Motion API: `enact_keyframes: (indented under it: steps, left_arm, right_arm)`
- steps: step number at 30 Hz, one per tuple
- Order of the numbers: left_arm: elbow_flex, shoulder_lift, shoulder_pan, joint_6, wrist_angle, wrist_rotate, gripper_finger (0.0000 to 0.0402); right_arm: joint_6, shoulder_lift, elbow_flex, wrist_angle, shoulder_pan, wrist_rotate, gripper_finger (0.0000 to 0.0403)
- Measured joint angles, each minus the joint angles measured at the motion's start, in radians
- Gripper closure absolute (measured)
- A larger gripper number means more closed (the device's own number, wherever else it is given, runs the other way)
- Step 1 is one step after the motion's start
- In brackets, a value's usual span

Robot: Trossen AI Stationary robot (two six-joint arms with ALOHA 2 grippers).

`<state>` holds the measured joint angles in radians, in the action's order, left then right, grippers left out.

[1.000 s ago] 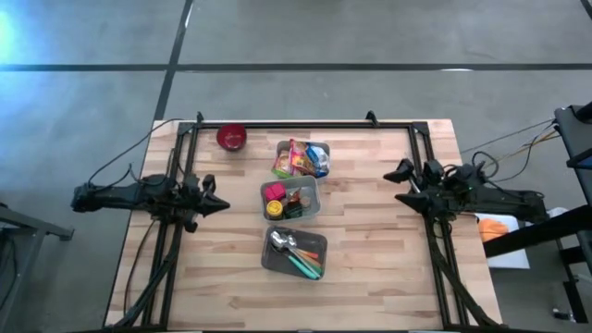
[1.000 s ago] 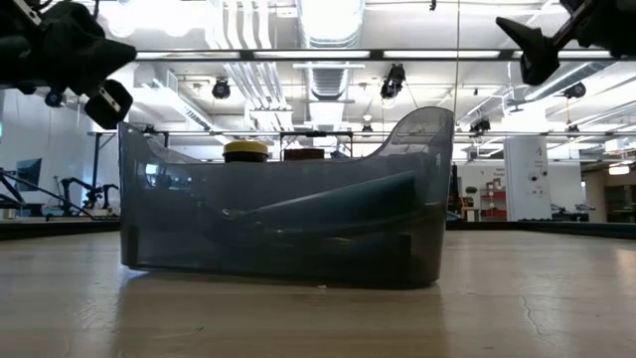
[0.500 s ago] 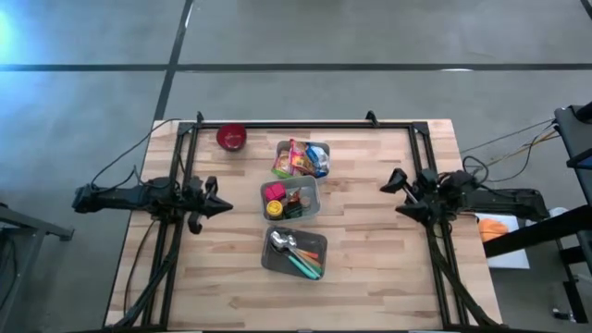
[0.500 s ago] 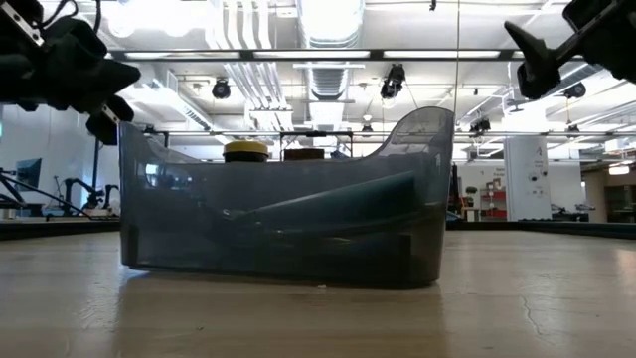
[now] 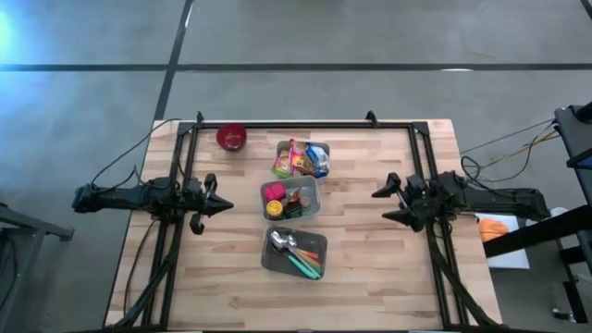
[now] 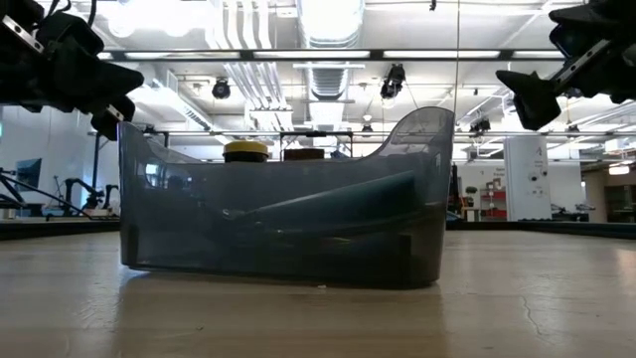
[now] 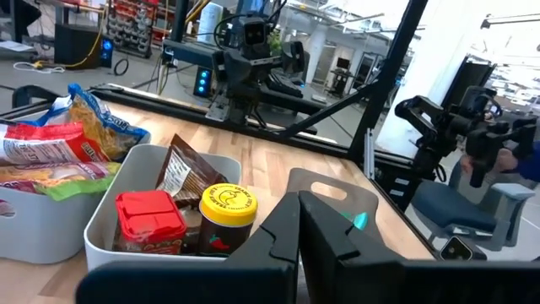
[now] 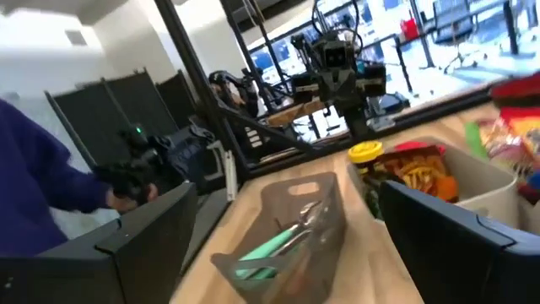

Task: Pick & Place Food Item
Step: Return to Home Position

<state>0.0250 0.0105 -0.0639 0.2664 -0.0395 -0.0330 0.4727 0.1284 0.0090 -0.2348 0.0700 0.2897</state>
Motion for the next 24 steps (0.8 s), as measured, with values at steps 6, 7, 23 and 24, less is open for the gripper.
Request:
enact_keyframes:
  steps: [6,7,23,24]
  left_arm:
    - [0.000,0.000,0.000,-0.002,-0.001,0.000,0.0391]
    - [0.000,0.000,0.000,-0.002,-0.001,0.000,0.0391]
    - [0.000,0.000,0.000,-0.005,-0.002,0.000,0.0391]
    - [0.000,0.000,0.000,-0.005,-0.002,0.000,0.0391]
  right_arm:
    - [-0.135,0.000,0.000,0.000,0.000,-0.001,0.0039]
    - [-0.141,0.000,0.000,0.000,0.000,-0.001,0.0039]
    - [-0.133,0.000,0.000,0.000,0.000,-0.001,0.0039]
    - [-0.133,0.000,0.000,0.000,0.000,-0.001,0.0039]
